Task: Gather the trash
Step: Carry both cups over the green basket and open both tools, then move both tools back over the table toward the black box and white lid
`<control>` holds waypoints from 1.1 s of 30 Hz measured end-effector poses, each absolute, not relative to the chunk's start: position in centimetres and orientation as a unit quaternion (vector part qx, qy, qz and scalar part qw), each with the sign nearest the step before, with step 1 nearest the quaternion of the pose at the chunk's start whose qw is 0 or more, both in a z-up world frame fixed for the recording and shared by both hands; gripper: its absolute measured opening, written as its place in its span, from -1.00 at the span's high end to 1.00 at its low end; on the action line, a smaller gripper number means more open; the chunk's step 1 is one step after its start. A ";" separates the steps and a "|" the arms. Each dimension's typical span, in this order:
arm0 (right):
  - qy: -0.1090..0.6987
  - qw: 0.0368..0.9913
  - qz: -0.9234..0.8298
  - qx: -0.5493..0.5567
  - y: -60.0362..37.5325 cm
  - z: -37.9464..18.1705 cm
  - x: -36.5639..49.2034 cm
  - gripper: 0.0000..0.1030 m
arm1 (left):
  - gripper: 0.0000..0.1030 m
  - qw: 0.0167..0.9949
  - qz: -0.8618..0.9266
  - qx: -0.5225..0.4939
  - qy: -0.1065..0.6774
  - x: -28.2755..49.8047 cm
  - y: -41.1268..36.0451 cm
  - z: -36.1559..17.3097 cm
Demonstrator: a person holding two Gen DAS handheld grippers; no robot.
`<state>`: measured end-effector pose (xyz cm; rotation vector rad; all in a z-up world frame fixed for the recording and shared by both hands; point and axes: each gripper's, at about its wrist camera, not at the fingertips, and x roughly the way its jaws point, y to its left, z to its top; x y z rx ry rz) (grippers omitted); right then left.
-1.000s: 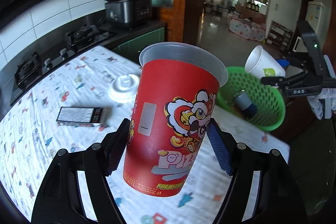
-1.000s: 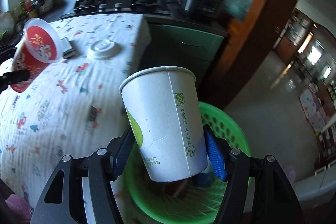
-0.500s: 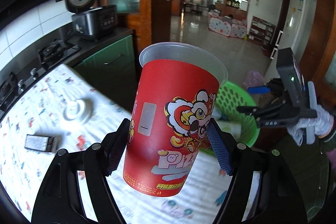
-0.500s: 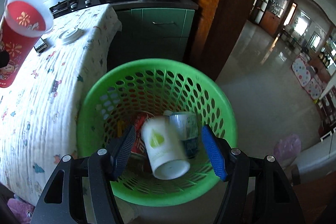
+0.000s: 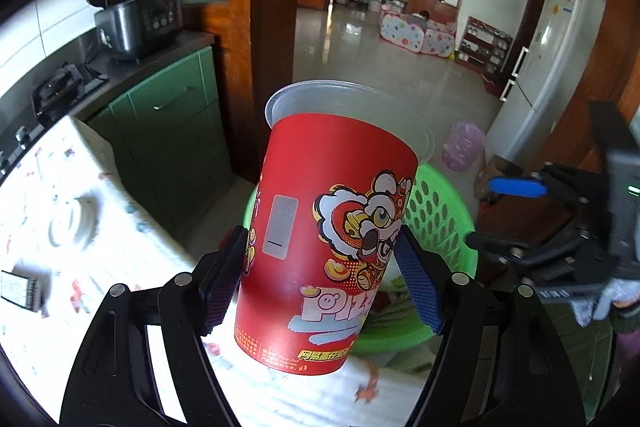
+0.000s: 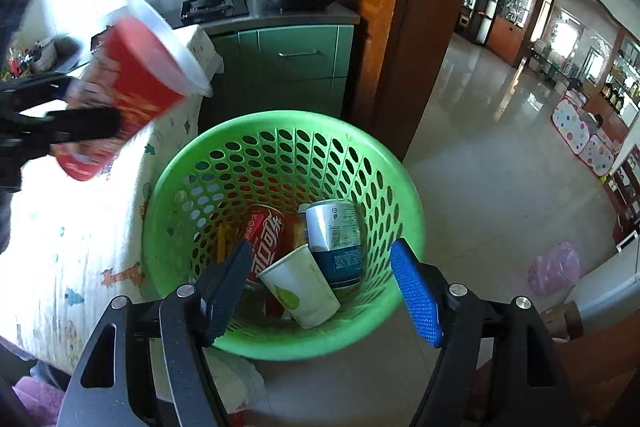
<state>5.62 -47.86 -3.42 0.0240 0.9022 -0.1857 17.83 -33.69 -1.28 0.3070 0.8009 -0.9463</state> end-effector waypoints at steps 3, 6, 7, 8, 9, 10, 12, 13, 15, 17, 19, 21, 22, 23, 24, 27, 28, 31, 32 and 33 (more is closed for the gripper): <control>0.428 0.899 -0.089 0.011 -47.7 -3.0 4.6 -0.41 | -0.42 0.797 -0.442 0.144 0.386 17.7 -35.0 -2.3; 0.425 0.901 -0.088 0.007 -47.5 -2.8 3.8 -0.41 | -0.44 0.794 -0.441 0.137 0.397 17.7 -35.6 -3.0; 0.424 0.901 -0.088 0.006 -47.5 -2.7 3.6 -0.41 | -0.45 0.793 -0.441 0.135 0.399 17.9 -35.8 -3.1; 0.424 0.902 -0.088 0.005 -47.4 -2.6 3.4 -0.41 | -0.47 0.792 -0.441 0.131 0.402 17.9 -35.9 -3.3; 0.423 0.902 -0.088 0.004 -47.3 -2.5 3.2 -0.41 | -0.54 0.791 -0.442 0.128 0.404 18.1 -36.1 -3.4; 0.422 0.902 -0.087 0.004 -47.3 -2.5 3.1 -0.41 | -0.60 0.790 -0.442 0.124 0.406 18.1 -36.1 -3.5; 0.422 0.902 -0.088 0.005 -47.2 -2.5 2.9 -0.41 | -0.60 0.790 -0.444 0.119 0.405 18.2 -35.9 -3.5; 0.422 0.902 -0.088 0.005 -47.1 -2.5 2.9 -0.41 | -0.60 0.792 -0.443 0.119 0.403 18.0 -35.8 -3.4; 0.424 0.902 -0.088 0.006 -47.0 -2.6 3.1 -0.41 | -0.60 0.793 -0.443 0.119 0.400 17.9 -35.3 -3.1; 0.423 0.902 -0.087 0.006 -46.9 -2.5 3.2 -0.41 | -0.60 0.800 -0.436 0.121 0.393 17.9 -34.6 -2.6; 0.422 0.903 -0.085 0.003 -46.6 -2.2 3.4 -0.41 | -0.60 0.809 -0.428 0.122 0.384 17.7 -33.4 -2.0; 0.421 0.903 -0.081 0.001 -46.3 -2.1 3.6 -0.41 | -0.60 0.819 -0.416 0.120 0.378 17.6 -32.2 -1.4; 0.421 0.904 -0.080 -0.002 -46.1 -2.0 3.7 -0.41 | -0.60 0.821 -0.412 0.117 0.378 17.8 -31.6 -1.1; 0.420 0.904 -0.077 -0.005 -45.8 -1.9 3.9 -0.41 | -0.60 0.825 -0.405 0.115 0.377 17.9 -30.9 -0.8; 0.419 0.905 -0.074 -0.007 -45.4 -1.7 4.2 -0.41 | -0.60 0.830 -0.397 0.112 0.376 18.1 -30.0 -0.4; 0.416 0.907 -0.062 -0.009 -44.3 -1.3 5.1 -0.41 | -0.60 0.842 -0.376 0.103 0.372 18.4 -27.4 0.4; 0.415 0.908 -0.059 -0.010 -43.9 -1.2 5.3 -0.41 | -0.60 0.845 -0.371 0.098 0.372 18.5 -26.5 0.5; 0.415 0.909 -0.045 -0.019 -42.4 -0.8 6.7 -0.41 | -0.60 0.859 -0.339 0.093 0.371 19.0 -23.5 0.8; 0.415 0.909 -0.039 -0.023 -41.7 -0.7 7.2 -0.41 | -0.60 0.863 -0.331 0.092 0.371 19.1 -22.7 0.9; 0.414 0.909 -0.034 -0.027 -41.0 -0.6 7.7 -0.41 | -0.60 0.867 -0.319 0.091 0.372 19.4 -21.7 0.9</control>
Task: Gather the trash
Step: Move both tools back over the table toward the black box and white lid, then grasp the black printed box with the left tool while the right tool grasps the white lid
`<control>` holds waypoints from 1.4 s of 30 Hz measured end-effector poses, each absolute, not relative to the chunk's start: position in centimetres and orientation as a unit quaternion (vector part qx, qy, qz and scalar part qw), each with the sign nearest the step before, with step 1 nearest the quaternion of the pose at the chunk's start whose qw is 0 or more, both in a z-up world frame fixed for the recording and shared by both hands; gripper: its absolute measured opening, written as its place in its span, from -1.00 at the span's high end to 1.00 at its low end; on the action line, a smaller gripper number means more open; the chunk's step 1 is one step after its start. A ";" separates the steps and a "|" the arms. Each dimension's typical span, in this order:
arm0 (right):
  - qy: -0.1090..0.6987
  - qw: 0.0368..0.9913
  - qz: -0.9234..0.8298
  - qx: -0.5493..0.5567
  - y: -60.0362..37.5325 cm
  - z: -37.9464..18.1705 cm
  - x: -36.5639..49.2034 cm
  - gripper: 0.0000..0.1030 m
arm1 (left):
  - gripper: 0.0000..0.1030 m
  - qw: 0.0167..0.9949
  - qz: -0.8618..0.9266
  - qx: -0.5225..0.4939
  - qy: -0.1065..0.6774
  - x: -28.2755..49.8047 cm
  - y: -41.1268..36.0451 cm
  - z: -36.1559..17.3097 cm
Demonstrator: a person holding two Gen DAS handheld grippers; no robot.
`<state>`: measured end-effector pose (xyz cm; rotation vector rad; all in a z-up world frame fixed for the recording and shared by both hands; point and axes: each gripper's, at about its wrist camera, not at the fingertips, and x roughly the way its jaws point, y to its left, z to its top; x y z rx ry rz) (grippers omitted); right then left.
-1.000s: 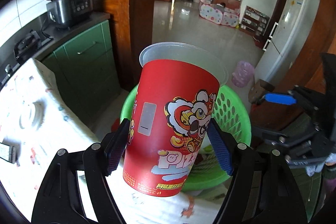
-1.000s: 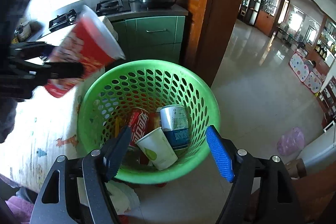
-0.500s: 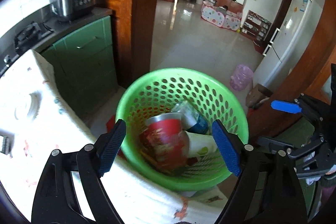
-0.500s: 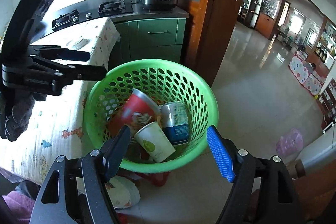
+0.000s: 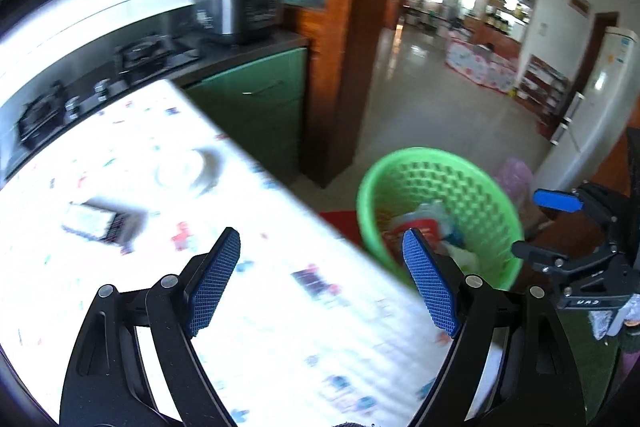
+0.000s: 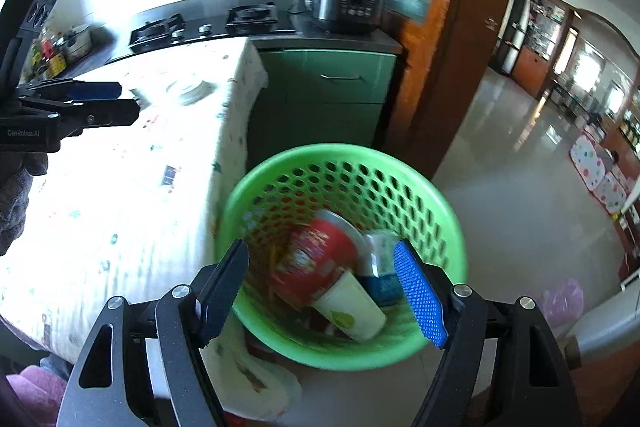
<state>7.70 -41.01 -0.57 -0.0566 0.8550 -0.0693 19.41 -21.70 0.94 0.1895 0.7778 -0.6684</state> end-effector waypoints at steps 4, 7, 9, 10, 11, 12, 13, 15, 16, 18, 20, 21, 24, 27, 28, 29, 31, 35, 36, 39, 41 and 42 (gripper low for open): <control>0.412 0.910 -0.008 -0.039 -38.4 -0.2 9.7 -0.41 | -0.58 0.879 -0.277 0.082 0.380 20.8 -17.9 1.0; 0.412 0.910 0.011 -0.050 -36.5 -0.1 11.5 -0.41 | -0.58 0.886 -0.247 0.071 0.385 22.1 -15.1 1.1; 0.415 0.908 0.023 -0.056 -35.3 -0.2 12.9 -0.41 | -0.58 0.890 -0.229 0.067 0.388 22.9 -13.2 1.1; 0.417 0.906 0.029 -0.059 -34.7 -0.3 13.6 -0.41 | -0.58 0.892 -0.221 0.064 0.389 23.2 -12.3 1.1; 0.419 0.905 0.033 -0.061 -34.3 -0.4 14.3 -0.41 | -0.58 0.894 -0.211 0.061 0.390 23.6 -11.4 1.1; 0.420 0.904 0.038 -0.064 -33.6 -0.5 15.0 -0.41 | -0.58 0.895 -0.203 0.060 0.392 24.1 -10.6 1.1; 0.422 0.903 0.044 -0.065 -33.1 -0.7 15.8 -0.41 | -0.58 0.897 -0.196 0.058 0.393 24.4 -9.8 1.0; 0.423 0.902 0.054 -0.066 -32.1 -0.8 17.1 -0.41 | -0.58 0.898 -0.181 0.056 0.396 25.1 -8.2 0.8; 0.424 0.901 0.061 -0.067 -31.5 -0.9 17.9 -0.41 | -0.58 0.899 -0.176 0.055 0.396 25.3 -7.6 0.7; 0.423 0.901 0.070 -0.073 -30.5 -0.9 19.2 -0.41 | -0.58 0.900 -0.163 0.050 0.400 26.2 -6.3 0.5; 0.424 0.899 0.079 -0.074 -29.5 -1.1 20.9 -0.41 | -0.58 0.901 -0.151 0.041 0.405 27.1 -5.2 0.3; 0.425 0.898 0.084 -0.073 -29.0 -1.3 21.8 -0.41 | -0.58 0.901 -0.146 0.036 0.407 27.4 -4.8 0.1; 0.427 0.896 0.099 -0.073 -27.8 -1.7 24.4 -0.41 | -0.58 0.898 -0.128 0.018 0.420 28.8 -3.7 -0.5; 0.428 0.893 0.115 -0.076 -26.3 -2.4 27.0 -0.41 | -0.58 0.896 -0.113 0.006 0.429 30.1 -3.2 -1.1; 0.429 0.892 0.119 -0.075 -25.9 -2.7 28.0 -0.46 | -0.58 0.895 -0.108 0.001 0.433 30.7 -3.1 -1.3; 0.429 0.892 0.122 -0.074 -25.5 -2.9 28.9 -0.50 | -0.58 0.893 -0.103 -0.005 0.437 31.3 -3.0 -1.6; 0.431 0.890 0.131 -0.070 -24.8 -3.5 30.6 -0.50 | -0.58 0.888 -0.098 -0.021 0.449 32.5 -2.7 -2.2; 0.433 0.888 0.142 -0.068 -23.7 -4.5 33.8 -0.59 | -0.58 0.876 -0.089 -0.052 0.471 34.9 -2.5 -3.5; 0.432 0.888 0.143 -0.068 -23.4 -4.7 34.6 -0.60 | -0.58 0.875 -0.086 -0.056 0.474 35.3 -2.6 -3.8; 0.436 0.886 0.144 -0.065 -22.9 -5.3 36.7 -0.61 | -0.60 0.868 -0.077 -0.070 0.486 36.9 -2.7 -4.7; 0.442 0.883 0.148 -0.061 -22.6 -5.8 38.0 -0.62 | -0.60 0.863 -0.073 -0.078 0.494 37.7 -2.8 -5.1; 0.444 0.882 0.147 -0.060 -22.5 -6.1 38.6 -0.62 | -0.60 0.861 -0.069 -0.081 0.498 38.2 -2.9 -5.4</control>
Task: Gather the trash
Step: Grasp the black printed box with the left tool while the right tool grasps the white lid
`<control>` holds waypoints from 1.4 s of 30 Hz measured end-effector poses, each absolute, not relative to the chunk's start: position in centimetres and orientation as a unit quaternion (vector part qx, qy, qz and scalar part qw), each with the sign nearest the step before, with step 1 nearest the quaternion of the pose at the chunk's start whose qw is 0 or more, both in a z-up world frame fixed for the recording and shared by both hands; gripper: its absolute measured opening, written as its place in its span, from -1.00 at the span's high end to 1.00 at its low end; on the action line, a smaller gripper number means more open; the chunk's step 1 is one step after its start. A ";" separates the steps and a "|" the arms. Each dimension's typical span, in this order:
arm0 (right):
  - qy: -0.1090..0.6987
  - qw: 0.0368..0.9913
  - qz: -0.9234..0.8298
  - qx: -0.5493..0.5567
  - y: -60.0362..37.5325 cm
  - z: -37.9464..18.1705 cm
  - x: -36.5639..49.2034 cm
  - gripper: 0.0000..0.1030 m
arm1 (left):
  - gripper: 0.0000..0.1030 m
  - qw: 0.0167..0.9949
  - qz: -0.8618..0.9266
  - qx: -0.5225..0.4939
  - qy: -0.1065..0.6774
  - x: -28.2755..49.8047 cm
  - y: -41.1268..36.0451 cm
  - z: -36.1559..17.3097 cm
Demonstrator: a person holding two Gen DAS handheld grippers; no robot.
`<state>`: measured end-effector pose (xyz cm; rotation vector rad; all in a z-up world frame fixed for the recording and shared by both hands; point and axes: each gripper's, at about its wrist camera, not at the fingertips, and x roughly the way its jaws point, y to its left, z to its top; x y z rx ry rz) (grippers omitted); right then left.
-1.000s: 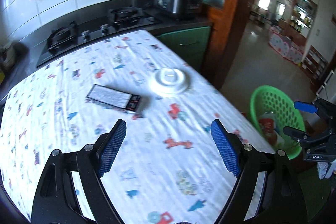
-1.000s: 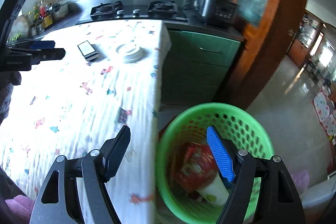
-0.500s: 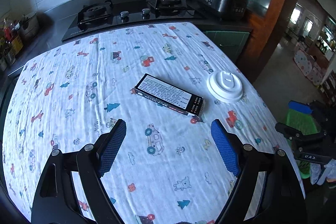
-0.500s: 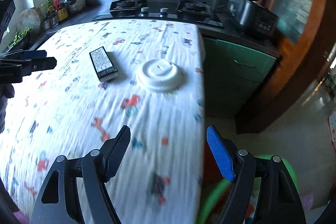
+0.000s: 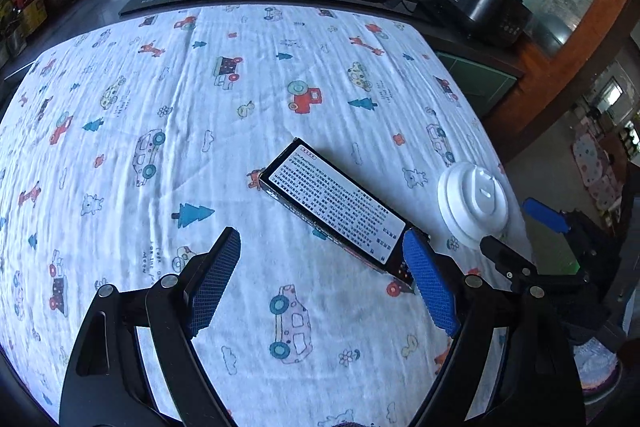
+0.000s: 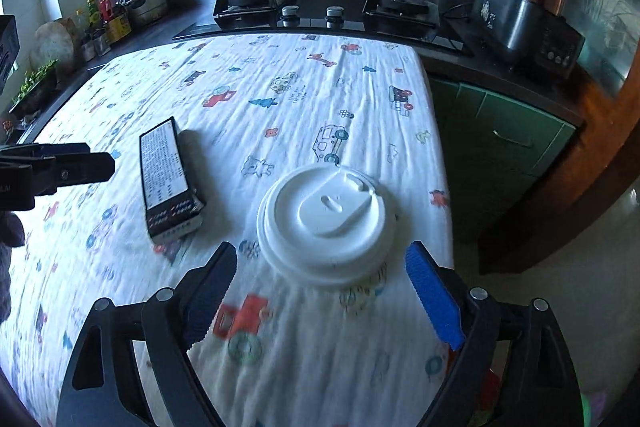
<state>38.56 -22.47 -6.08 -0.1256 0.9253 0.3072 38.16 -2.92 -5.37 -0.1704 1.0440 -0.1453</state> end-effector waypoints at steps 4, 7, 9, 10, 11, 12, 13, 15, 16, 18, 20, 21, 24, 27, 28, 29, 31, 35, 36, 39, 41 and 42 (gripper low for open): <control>0.452 0.878 0.144 -0.060 -22.1 -7.1 40.3 -0.68 | -0.60 0.852 -0.057 -0.095 0.511 39.4 -3.2 -6.3; 0.459 0.875 0.144 -0.061 -22.0 -7.8 40.9 -0.68 | -0.60 0.850 -0.048 -0.102 0.514 40.1 -3.6 -6.5; 0.462 0.873 0.143 -0.063 -22.0 -8.3 41.1 -0.68 | -0.60 0.850 -0.043 -0.105 0.514 40.6 -3.9 -6.5; 0.465 0.871 0.146 -0.059 -22.1 -8.4 41.3 -0.68 | -0.60 0.849 -0.041 -0.108 0.515 40.8 -4.0 -6.5; 0.466 0.871 0.146 -0.056 -22.1 -8.6 41.4 -0.68 | -0.60 0.849 -0.038 -0.109 0.515 41.0 -4.1 -6.6; 0.464 0.872 0.145 -0.055 -22.2 -8.6 41.4 -0.68 | -0.60 0.849 -0.032 -0.110 0.516 41.2 -4.3 -6.6; 0.465 0.872 0.146 -0.052 -22.2 -8.6 41.5 -0.68 | -0.60 0.848 -0.027 -0.112 0.518 41.4 -4.3 -6.7; 0.466 0.871 0.147 -0.046 -22.2 -8.7 41.8 -0.68 | -0.60 0.845 -0.016 -0.118 0.522 41.7 -4.3 -7.1; 0.467 0.871 0.147 -0.043 -22.1 -8.7 41.9 -0.68 | -0.60 0.844 -0.010 -0.120 0.523 41.8 -4.2 -7.2; 0.470 0.869 0.147 -0.038 -22.1 -8.9 42.2 -0.69 | -0.60 0.841 -0.005 -0.124 0.526 42.1 -4.1 -7.6; 0.469 0.870 0.147 -0.038 -22.0 -9.0 42.2 -0.71 | -0.60 0.839 0.000 -0.125 0.530 42.4 -4.2 -8.0; 0.468 0.870 0.148 -0.039 -22.0 -9.0 42.2 -0.71 | -0.60 0.838 0.004 -0.126 0.531 42.5 -4.2 -8.1; 0.466 0.872 0.148 -0.041 -22.0 -9.0 42.0 -0.70 | -0.60 0.836 0.014 -0.127 0.534 43.0 -4.5 -8.5; 0.464 0.873 0.148 -0.038 -22.2 -8.9 41.7 -0.69 | -0.60 0.833 0.028 -0.129 0.538 43.2 -4.6 -8.9; 0.463 0.873 0.148 -0.039 -22.2 -8.9 41.5 -0.68 | -0.59 0.834 0.032 -0.128 0.536 43.3 -4.6 -8.9; 0.462 0.873 0.148 -0.039 -22.2 -8.9 41.4 -0.68 | -0.57 0.835 0.036 -0.128 0.534 43.3 -4.7 -8.9; 0.457 0.876 0.148 -0.036 -22.5 -8.6 41.0 -0.57 | -0.45 0.838 0.045 -0.126 0.529 43.3 -4.7 -8.8; 0.463 0.872 0.152 -0.040 -22.7 -8.5 40.1 -0.57 | -0.24 0.845 0.049 -0.117 0.520 43.1 -4.5 -8.7; 0.459 0.874 0.152 -0.046 -22.6 -8.4 39.7 -0.57 | -0.19 0.846 0.045 -0.116 0.519 42.9 -4.4 -8.6; 0.459 0.875 0.150 -0.039 -22.9 -8.4 39.2 -0.57 | -0.05 0.844 0.032 -0.122 0.522 42.4 -3.9 -8.4; 0.458 0.875 0.150 -0.039 -23.0 -8.3 38.5 -0.57 | 0.02 0.844 0.022 -0.120 0.521 41.8 -3.8 -8.1; 0.458 0.875 0.150 -0.039 -23.0 -8.2 38.2 -0.57 | 0.03 0.845 0.017 -0.120 0.521 41.4 -3.7 -8.0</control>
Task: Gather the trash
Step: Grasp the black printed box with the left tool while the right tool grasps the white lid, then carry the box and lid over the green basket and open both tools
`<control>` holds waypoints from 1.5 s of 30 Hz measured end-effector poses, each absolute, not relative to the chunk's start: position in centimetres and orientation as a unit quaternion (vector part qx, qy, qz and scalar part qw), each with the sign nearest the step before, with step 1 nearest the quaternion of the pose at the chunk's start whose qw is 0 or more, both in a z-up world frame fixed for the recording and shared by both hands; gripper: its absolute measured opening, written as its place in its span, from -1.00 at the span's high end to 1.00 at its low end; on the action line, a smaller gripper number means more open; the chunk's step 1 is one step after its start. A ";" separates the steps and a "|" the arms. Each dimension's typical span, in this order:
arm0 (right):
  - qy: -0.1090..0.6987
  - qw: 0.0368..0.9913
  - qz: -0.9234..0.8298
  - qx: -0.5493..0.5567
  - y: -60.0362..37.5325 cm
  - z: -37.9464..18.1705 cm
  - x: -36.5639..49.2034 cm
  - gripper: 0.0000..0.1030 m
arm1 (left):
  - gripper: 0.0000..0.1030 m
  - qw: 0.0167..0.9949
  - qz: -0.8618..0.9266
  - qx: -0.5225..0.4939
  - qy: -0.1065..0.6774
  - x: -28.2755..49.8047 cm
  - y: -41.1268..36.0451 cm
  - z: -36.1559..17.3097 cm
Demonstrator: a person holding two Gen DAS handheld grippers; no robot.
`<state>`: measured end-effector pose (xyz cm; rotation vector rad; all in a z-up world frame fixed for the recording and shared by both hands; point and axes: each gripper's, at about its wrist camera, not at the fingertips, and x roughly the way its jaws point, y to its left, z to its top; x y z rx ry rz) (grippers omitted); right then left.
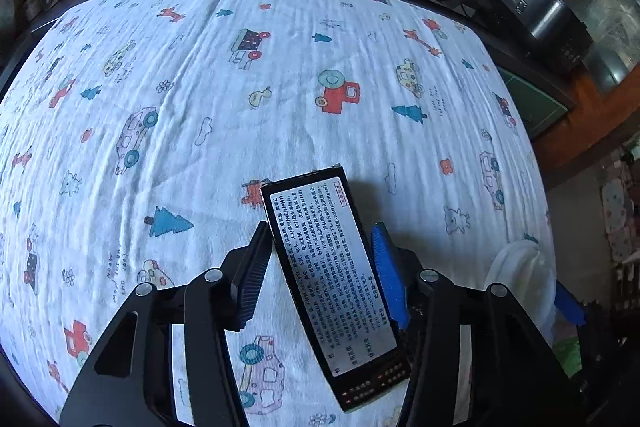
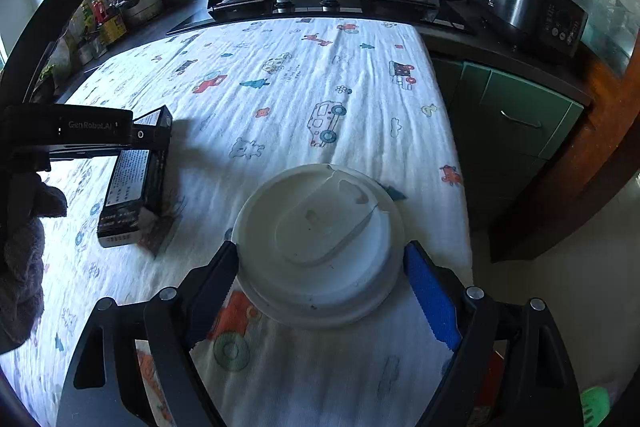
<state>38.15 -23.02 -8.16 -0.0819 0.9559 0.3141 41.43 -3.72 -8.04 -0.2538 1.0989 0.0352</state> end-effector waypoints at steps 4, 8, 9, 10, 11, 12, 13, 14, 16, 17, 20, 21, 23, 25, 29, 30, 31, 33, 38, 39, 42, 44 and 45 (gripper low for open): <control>0.453 0.878 0.152 -0.039 -23.3 -7.3 35.6 -0.57 | 0.09 0.848 -0.004 -0.117 0.518 39.8 -3.8 -7.6; 0.444 0.882 0.151 -0.041 -23.8 -6.0 32.5 -0.57 | 0.11 0.850 -0.024 -0.115 0.513 37.8 -3.7 -6.9; 0.442 0.884 0.150 -0.040 -24.0 -5.6 31.5 -0.57 | 0.11 0.852 -0.032 -0.113 0.511 37.1 -3.7 -6.5; 0.439 0.886 0.147 -0.041 -24.3 -5.3 30.6 -0.57 | 0.12 0.854 -0.037 -0.110 0.507 36.5 -3.8 -6.1; 0.437 0.887 0.146 -0.040 -24.5 -4.9 29.8 -0.57 | 0.12 0.856 -0.045 -0.105 0.503 35.8 -4.0 -5.7; 0.435 0.888 0.146 -0.038 -24.8 -4.6 29.0 -0.57 | 0.12 0.858 -0.052 -0.102 0.501 35.2 -4.1 -5.4; 0.433 0.889 0.142 -0.040 -25.0 -4.3 28.1 -0.57 | 0.12 0.858 -0.057 -0.101 0.500 34.6 -4.3 -5.2; 0.431 0.891 0.139 -0.042 -25.2 -4.1 27.5 -0.57 | 0.12 0.859 -0.064 -0.099 0.499 34.0 -4.4 -4.9; 0.425 0.894 0.135 -0.037 -25.8 -3.4 25.8 -0.57 | 0.13 0.859 -0.081 -0.095 0.496 32.5 -5.0 -4.3; 0.422 0.896 0.132 -0.034 -26.1 -3.2 25.1 -0.57 | 0.13 0.860 -0.092 -0.092 0.493 31.7 -5.4 -4.0; 0.417 0.901 0.120 -0.028 -27.3 -2.4 22.6 -0.57 | 0.13 0.859 -0.118 -0.086 0.490 29.8 -6.7 -3.3; 0.415 0.902 0.112 -0.028 -27.7 -2.2 21.8 -0.57 | 0.13 0.857 -0.130 -0.088 0.491 29.2 -7.2 -3.0; 0.417 0.903 0.100 -0.023 -28.9 -2.0 20.4 -0.57 | 0.13 0.853 -0.150 -0.088 0.491 28.0 -8.3 -2.5; 0.417 0.905 0.082 -0.020 -30.3 -1.9 19.0 -0.57 | 0.13 0.855 -0.170 -0.079 0.484 26.8 -10.0 -1.7; 0.421 0.906 0.033 -0.009 -34.1 -1.5 16.4 -0.58 | 0.13 0.854 -0.210 -0.063 0.472 24.7 -13.6 -0.2; 0.421 0.907 0.021 -0.007 -35.2 -1.5 15.8 -0.58 | 0.13 0.853 -0.218 -0.060 0.470 24.3 -14.5 0.0; 0.420 0.908 0.003 -0.006 -36.3 -1.4 15.1 -0.58 | 0.13 0.852 -0.226 -0.057 0.468 23.9 -15.4 0.3; 0.421 0.907 -0.018 -0.004 -38.2 -1.5 14.1 -0.58 | 0.13 0.849 -0.243 -0.053 0.465 23.1 -17.2 0.7; 0.431 0.900 -0.064 0.007 -42.3 -2.7 11.8 -0.58 | 0.13 0.841 -0.283 -0.031 0.460 21.3 -22.1 1.2; 0.433 0.899 -0.071 0.009 -42.9 -3.0 11.4 -0.58 | 0.13 0.840 -0.288 -0.027 0.459 21.0 -22.7 1.2; 0.438 0.895 -0.083 0.024 -44.5 -3.8 10.3 -0.58 | 0.13 0.836 -0.306 -0.016 0.455 20.3 -25.1 1.3; 0.440 0.893 -0.091 0.031 -45.4 -4.2 9.8 -0.58 | 0.13 0.832 -0.317 -0.012 0.455 20.0 -26.8 1.1; 0.441 0.892 -0.095 0.035 -45.9 -4.5 9.6 -0.58 | 0.13 0.830 -0.321 -0.010 0.456 19.9 -27.5 1.0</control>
